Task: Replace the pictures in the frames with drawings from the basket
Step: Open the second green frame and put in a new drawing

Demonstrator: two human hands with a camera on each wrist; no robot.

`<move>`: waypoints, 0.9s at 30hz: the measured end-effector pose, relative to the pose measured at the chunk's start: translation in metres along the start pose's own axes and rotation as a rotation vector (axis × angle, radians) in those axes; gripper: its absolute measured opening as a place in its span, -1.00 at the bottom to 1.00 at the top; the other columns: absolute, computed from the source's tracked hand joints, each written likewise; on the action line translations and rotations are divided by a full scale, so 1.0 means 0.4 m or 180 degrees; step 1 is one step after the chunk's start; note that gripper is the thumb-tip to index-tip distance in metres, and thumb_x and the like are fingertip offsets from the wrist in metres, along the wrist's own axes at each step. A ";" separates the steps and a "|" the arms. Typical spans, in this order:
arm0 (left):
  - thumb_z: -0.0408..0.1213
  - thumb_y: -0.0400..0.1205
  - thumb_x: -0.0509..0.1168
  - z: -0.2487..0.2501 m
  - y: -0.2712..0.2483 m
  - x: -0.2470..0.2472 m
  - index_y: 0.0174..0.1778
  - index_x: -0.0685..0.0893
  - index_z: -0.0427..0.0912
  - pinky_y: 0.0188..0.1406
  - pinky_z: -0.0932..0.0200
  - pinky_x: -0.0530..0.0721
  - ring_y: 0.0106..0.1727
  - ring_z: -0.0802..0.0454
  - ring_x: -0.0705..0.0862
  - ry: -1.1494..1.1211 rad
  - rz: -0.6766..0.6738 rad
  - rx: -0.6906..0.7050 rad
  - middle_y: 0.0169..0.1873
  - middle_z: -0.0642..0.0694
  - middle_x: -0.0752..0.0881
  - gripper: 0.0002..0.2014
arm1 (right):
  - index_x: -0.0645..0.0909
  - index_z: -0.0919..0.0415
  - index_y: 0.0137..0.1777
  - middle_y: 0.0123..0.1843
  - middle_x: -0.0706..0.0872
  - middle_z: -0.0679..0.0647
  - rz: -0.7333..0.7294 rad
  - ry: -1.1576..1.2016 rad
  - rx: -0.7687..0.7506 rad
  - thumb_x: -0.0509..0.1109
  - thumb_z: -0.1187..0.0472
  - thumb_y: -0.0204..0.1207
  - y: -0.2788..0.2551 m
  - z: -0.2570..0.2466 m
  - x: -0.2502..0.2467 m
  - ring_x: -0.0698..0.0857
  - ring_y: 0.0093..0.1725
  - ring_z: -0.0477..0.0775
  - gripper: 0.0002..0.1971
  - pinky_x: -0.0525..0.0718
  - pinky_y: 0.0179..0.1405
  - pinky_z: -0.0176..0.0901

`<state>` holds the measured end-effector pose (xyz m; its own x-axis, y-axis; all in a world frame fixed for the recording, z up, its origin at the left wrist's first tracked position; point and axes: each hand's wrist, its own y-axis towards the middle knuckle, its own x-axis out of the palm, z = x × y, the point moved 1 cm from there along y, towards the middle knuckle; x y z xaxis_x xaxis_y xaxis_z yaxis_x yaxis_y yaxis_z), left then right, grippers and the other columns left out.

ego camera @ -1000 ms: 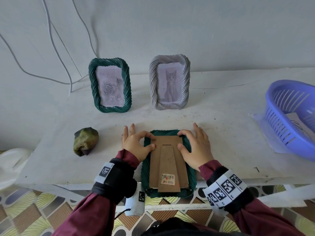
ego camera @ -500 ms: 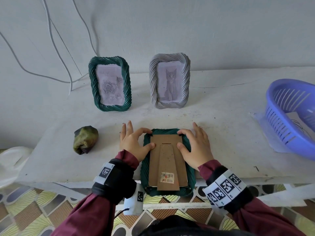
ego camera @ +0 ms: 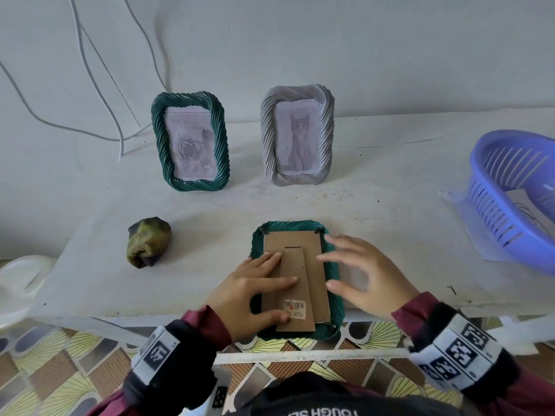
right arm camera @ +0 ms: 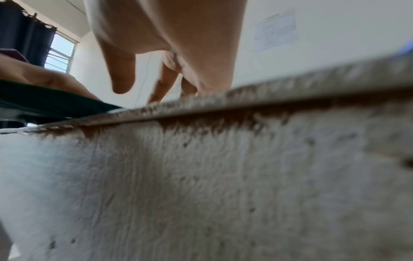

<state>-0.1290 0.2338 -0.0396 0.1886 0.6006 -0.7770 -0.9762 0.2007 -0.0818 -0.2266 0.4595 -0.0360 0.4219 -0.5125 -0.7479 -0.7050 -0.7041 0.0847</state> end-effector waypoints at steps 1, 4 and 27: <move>0.43 0.27 0.17 -0.002 -0.002 0.001 0.28 0.35 0.48 0.58 0.19 -0.06 0.60 0.23 0.01 0.0108 -0.0046 0.0013 0.54 0.18 0.14 -0.39 | 0.45 -0.37 0.27 0.52 0.24 -0.34 -0.0177 -0.0032 -0.0027 0.27 -0.27 0.32 -0.013 -0.003 -0.002 0.17 0.54 -0.25 -0.54 0.09 0.49 -0.13; 0.41 0.26 0.16 -0.006 0.002 0.002 0.27 0.33 0.50 0.58 0.20 -0.13 0.59 0.27 -0.04 0.0230 -0.0038 -0.0021 0.52 0.24 0.07 -0.40 | 0.33 -0.49 0.32 0.54 0.10 -0.46 -0.0599 -0.0204 -0.0105 0.27 -0.35 0.28 -0.042 -0.009 0.003 0.03 0.56 -0.34 -0.45 -0.01 0.49 -0.24; 0.53 0.22 0.11 -0.020 0.013 0.002 0.19 0.21 0.71 0.55 0.19 0.09 0.57 0.30 0.08 0.0227 -0.0040 0.0002 0.48 0.31 0.16 -0.42 | 0.77 -0.16 -0.18 0.07 0.76 -0.25 -0.1401 -0.1797 -0.1821 0.42 -0.18 0.28 0.014 -0.080 -0.045 0.66 0.06 -0.09 -0.79 0.64 0.00 -0.18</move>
<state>-0.1347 0.2290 -0.0457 0.1926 0.5413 -0.8184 -0.9738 0.2082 -0.0915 -0.2199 0.4491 -0.0009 0.1382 0.0703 -0.9879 -0.0932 -0.9921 -0.0837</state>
